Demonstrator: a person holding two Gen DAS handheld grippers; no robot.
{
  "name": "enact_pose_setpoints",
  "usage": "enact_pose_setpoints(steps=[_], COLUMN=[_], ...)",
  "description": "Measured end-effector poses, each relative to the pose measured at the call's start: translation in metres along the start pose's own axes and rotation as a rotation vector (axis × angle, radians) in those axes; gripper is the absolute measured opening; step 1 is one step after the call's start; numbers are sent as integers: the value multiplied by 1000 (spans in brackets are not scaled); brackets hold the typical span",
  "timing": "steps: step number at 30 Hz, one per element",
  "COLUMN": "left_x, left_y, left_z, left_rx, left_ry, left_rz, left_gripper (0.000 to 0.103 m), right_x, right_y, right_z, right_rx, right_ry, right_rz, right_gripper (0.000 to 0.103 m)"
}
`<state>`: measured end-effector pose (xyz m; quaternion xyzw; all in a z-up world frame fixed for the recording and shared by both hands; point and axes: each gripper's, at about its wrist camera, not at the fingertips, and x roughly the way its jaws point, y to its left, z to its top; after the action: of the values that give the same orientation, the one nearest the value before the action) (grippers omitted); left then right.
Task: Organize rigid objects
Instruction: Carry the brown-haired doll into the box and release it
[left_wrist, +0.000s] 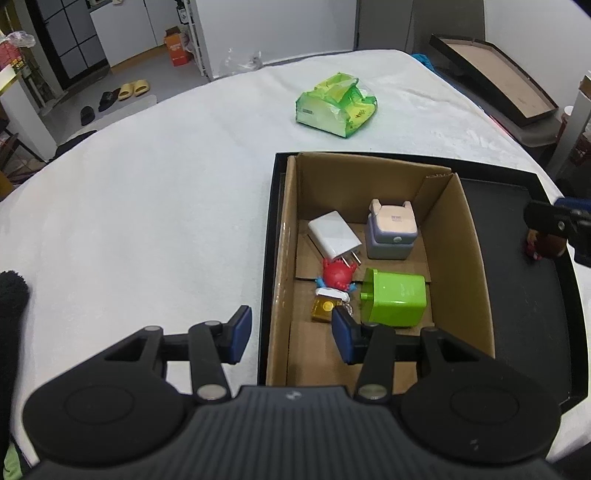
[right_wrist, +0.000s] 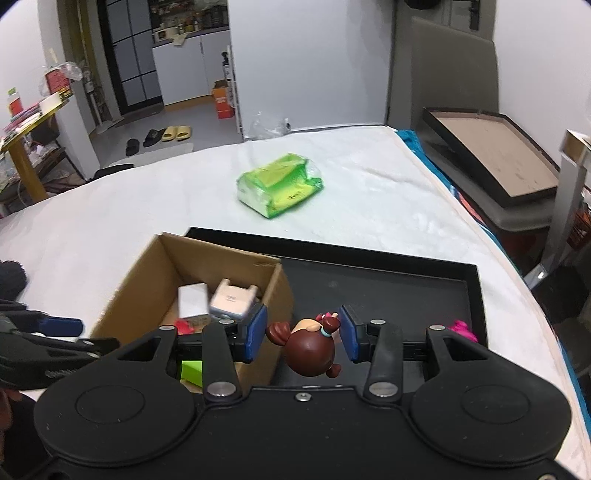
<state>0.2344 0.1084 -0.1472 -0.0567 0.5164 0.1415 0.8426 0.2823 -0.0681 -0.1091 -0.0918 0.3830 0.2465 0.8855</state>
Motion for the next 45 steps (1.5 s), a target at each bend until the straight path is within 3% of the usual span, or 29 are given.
enact_pose_setpoints(steps=[18, 21, 23, 24, 29, 38, 45], left_x=[16, 17, 20, 22, 21, 17, 8], left_y=[26, 31, 34, 35, 35, 42, 35], left_z=[-1, -1, -1, -2, -3, -4, -6], left_rx=[-78, -92, -102, -105, -101, -125, -86], left_ry=[65, 60, 75, 83, 76, 62, 20], left_rz=[-88, -105, -114, -127, -131, -159, -125], left_gripper=[42, 33, 15, 12, 9, 9, 8], right_x=[18, 22, 24, 25, 25, 16, 9], right_y=[69, 76, 80, 81, 80, 63, 36], right_z=[22, 23, 23, 22, 20, 8, -7], right_rx=[-88, -91, -94, -95, -81, -41, 25], right_ry=[39, 50, 57, 62, 71, 63, 67], right_rz=[46, 46, 47, 44, 22, -18, -39], right_gripper=[42, 42, 42, 43, 55, 56, 57])
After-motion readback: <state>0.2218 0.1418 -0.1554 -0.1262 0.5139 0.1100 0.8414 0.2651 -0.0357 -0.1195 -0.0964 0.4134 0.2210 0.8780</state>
